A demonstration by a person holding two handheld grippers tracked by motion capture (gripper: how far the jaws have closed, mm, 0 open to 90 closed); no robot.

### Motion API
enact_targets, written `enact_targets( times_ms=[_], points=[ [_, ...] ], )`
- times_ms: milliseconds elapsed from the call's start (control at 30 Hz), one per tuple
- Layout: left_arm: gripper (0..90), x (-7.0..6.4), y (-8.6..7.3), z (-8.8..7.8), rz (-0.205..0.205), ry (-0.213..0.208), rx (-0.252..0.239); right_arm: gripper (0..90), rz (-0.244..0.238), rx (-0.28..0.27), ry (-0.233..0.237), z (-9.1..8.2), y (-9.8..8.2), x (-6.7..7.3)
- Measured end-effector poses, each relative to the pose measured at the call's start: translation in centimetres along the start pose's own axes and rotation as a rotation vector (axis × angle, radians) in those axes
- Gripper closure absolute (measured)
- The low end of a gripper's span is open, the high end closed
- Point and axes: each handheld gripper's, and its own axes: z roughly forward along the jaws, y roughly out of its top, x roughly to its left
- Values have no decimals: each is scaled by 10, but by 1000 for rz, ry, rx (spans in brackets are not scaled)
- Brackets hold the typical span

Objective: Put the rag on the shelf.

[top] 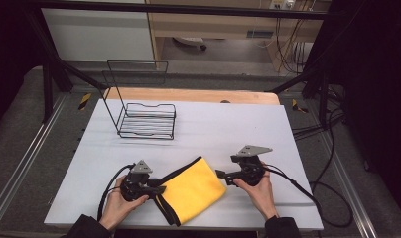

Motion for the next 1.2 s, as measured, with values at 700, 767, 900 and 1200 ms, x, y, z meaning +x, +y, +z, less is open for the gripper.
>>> enact_targets(
  times_ms=[700,767,900,1200],
  points=[
    [714,-10,3,0,-8,10,37,461,23,173,35,77,15,11],
    [723,-12,3,0,-3,13,43,524,20,176,57,77,15,11],
    [730,-13,4,0,2,18,45,583,32,176,66,79,14,12],
    [737,-15,3,-4,11,18,49,804,69,194,108,78,16,15]
  ],
)
